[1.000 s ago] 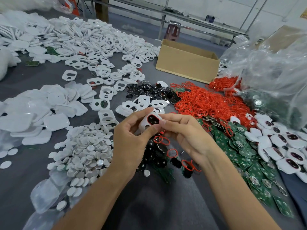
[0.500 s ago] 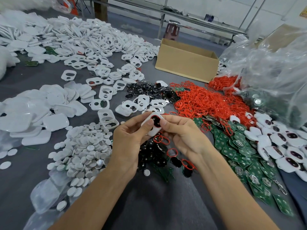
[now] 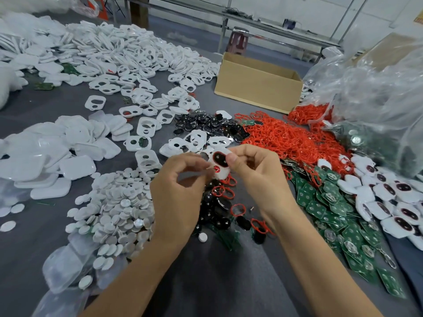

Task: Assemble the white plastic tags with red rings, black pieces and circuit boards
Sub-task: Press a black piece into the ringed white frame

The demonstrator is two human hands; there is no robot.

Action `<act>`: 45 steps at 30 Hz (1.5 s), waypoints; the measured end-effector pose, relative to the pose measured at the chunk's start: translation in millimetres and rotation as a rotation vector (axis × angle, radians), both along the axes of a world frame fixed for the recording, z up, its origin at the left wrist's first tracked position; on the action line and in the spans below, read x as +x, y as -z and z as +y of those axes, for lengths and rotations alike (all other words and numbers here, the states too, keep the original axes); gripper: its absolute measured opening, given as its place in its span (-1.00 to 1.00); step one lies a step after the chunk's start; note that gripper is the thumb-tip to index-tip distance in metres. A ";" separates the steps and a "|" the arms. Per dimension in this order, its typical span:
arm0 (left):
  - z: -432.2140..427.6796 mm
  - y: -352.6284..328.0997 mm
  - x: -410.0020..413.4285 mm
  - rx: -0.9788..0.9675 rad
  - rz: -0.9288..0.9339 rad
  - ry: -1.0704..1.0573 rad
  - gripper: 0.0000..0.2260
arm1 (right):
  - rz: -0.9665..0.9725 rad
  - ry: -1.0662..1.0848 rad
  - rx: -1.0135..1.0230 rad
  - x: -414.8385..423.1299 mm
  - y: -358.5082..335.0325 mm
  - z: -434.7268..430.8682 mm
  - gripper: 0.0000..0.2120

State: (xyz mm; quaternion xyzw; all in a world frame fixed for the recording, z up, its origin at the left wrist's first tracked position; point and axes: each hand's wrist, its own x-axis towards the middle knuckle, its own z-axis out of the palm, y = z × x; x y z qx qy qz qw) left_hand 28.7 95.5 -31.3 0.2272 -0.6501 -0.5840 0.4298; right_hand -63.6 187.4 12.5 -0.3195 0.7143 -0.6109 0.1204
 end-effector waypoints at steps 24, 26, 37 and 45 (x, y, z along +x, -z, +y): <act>-14.4 -1.5 1.2 0.542 0.014 0.160 -0.85 | 0.580 -0.120 0.335 21.9 -14.1 11.1 -0.92; -15.7 0.5 -1.3 0.559 0.004 0.113 -0.84 | 0.574 -0.285 0.579 32.3 -11.1 17.8 -0.94; -17.8 3.9 -3.2 0.599 0.007 0.069 -0.89 | 0.618 -0.235 0.802 58.2 23.0 24.8 -0.91; -11.2 -1.9 -7.3 0.698 0.070 0.167 -0.89 | 0.569 0.022 0.343 24.0 1.0 14.3 -0.87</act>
